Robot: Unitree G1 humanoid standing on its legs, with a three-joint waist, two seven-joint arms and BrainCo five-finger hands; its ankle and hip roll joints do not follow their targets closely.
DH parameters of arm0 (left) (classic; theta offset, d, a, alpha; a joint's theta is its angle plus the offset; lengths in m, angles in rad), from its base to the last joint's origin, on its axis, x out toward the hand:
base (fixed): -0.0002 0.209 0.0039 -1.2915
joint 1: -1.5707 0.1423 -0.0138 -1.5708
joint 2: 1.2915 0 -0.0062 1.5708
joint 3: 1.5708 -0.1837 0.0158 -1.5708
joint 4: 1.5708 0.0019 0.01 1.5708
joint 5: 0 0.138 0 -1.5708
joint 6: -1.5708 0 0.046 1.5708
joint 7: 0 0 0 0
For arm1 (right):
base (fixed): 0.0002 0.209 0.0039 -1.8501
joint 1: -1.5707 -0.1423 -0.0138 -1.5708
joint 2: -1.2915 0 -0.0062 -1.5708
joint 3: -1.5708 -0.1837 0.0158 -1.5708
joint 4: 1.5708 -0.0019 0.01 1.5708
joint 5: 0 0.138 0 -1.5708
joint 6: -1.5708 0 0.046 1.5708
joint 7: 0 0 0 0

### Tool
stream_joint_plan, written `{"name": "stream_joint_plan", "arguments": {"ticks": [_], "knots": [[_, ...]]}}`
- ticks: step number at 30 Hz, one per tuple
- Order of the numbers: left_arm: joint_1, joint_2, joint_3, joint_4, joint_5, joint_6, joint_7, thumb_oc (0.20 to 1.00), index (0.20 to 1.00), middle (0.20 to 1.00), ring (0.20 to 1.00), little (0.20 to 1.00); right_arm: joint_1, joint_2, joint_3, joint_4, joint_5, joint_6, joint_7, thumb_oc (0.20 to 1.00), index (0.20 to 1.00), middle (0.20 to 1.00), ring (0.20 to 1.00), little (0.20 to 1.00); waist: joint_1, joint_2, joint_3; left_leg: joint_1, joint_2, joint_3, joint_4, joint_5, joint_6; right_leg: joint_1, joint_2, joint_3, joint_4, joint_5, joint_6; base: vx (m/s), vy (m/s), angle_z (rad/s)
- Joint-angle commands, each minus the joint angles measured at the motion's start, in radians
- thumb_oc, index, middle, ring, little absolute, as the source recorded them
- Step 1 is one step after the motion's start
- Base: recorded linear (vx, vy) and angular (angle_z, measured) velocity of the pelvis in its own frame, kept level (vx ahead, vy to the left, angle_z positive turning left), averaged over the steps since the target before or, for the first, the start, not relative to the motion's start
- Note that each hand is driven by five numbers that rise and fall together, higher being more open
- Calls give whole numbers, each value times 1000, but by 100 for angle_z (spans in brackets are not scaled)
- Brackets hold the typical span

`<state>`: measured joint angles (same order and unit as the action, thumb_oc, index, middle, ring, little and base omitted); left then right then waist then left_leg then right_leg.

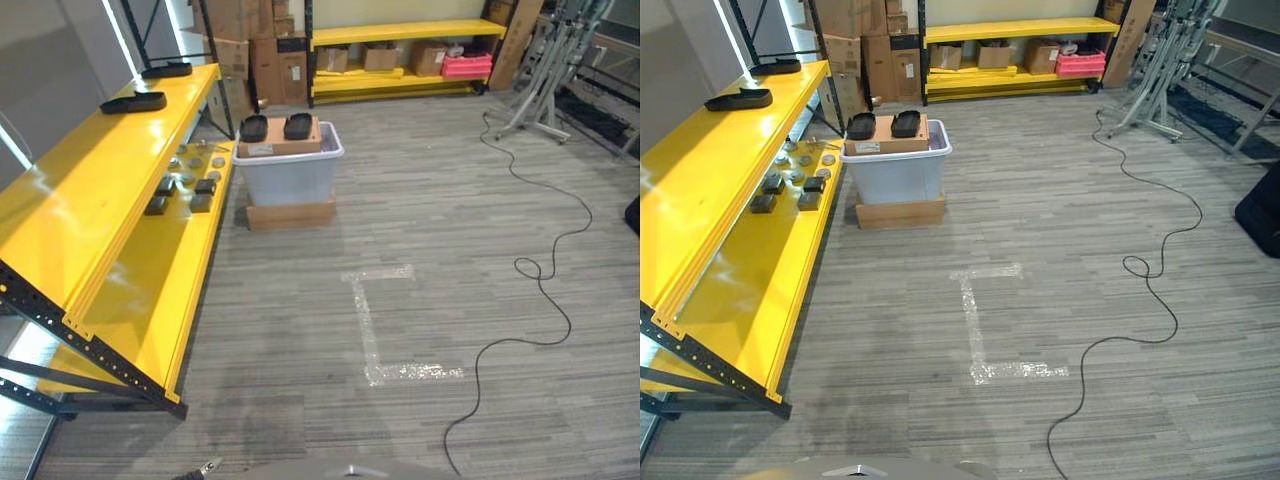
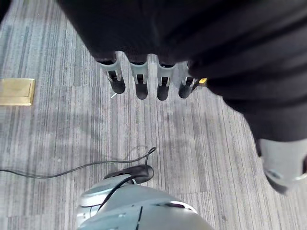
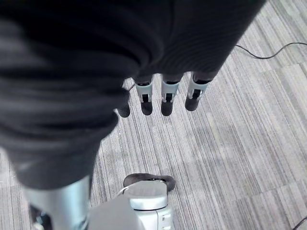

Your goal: Move parts from the plastic box to the shelf.

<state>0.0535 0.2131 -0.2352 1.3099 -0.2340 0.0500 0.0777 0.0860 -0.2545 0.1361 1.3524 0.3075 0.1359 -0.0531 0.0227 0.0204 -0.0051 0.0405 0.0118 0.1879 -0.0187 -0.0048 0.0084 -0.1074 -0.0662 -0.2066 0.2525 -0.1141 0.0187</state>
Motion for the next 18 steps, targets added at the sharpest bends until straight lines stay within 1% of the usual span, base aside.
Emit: {"name": "stream_joint_plan", "arguments": {"ticks": [1,6,12,18], "knots": [[-34,-11,55,29,2,28,24,1000,1000,1000,1000,1000,-34,26,15,76,-11,15,-4,1000,1000,1000,1000,1000,-6,-30,-15,15,-9,77,-69,11,-30,155,-38,-39,-340,196,127,0,0,0],[-33,-12,54,36,17,48,20,1000,1000,1000,1000,1000,-35,23,13,85,-22,15,-5,1000,1000,1000,1000,1000,-4,-30,-16,16,-12,75,-69,9,-29,157,-40,-38,-340,196,129,4,7,0],[-32,-9,42,38,41,51,34,1000,1000,1000,1000,1000,-34,17,6,98,-21,10,-8,1000,1000,1000,1000,1000,-1,-28,-15,15,-20,66,-69,5,-26,159,-47,-37,-340,198,133,18,39,0],[-26,-6,40,38,53,57,22,1000,1000,1000,1000,1000,-37,10,-11,106,10,24,7,1000,1000,1000,1000,1000,3,-27,-13,15,-30,58,-69,2,-18,165,-56,-35,-340,201,137,49,67,-1]]}}
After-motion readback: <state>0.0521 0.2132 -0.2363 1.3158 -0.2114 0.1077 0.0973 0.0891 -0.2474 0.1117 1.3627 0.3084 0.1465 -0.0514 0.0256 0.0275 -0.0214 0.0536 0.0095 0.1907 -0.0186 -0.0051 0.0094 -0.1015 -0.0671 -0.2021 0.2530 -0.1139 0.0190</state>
